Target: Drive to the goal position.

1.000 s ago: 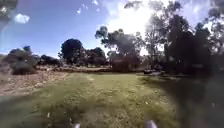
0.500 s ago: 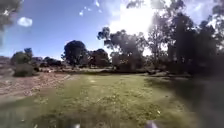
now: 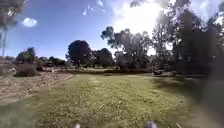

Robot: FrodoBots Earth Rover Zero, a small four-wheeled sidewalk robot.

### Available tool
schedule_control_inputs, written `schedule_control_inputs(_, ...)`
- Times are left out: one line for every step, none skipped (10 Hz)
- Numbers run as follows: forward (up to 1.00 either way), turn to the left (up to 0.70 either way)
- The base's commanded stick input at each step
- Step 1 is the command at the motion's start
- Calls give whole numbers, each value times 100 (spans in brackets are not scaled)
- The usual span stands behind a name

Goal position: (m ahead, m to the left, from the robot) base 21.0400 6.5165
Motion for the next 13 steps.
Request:
schedule_control_inputs(70, 15)
schedule_control_inputs(70, 0)
schedule_control_inputs(70, 0)
schedule_control_inputs(70, 0)
schedule_control_inputs(70, 0)
schedule_control_inputs(70, 0)
schedule_control_inputs(70, 0)
schedule_control_inputs(70, 0)
schedule_control_inputs(70, 0)
schedule_control_inputs(70, 0)
schedule_control_inputs(70, 0)
schedule_control_inputs(70, 1)
schedule_control_inputs(70, 2)
